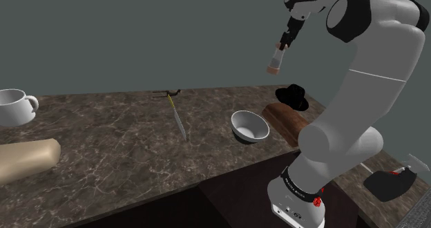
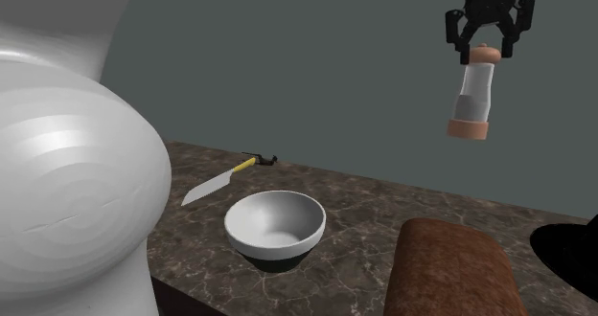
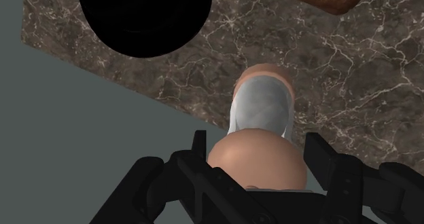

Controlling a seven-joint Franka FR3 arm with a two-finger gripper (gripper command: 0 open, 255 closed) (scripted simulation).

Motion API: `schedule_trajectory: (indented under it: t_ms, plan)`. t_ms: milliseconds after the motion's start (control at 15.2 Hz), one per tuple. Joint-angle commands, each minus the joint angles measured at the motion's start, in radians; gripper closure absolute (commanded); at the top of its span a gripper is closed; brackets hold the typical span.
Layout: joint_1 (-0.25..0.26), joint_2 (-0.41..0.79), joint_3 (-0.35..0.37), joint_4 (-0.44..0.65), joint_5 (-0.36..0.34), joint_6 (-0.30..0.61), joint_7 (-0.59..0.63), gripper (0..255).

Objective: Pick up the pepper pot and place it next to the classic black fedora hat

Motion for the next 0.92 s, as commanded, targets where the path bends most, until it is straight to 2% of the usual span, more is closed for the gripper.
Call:
schedule_trajectory:
  t_ms: [0,858]
  plan:
    - [0.001,-0.002,0.0,-0.03,-0.001,0.029,0.002,255]
    - [0.004,0.014,0.004,-0.184,0.002,0.197,0.009,255]
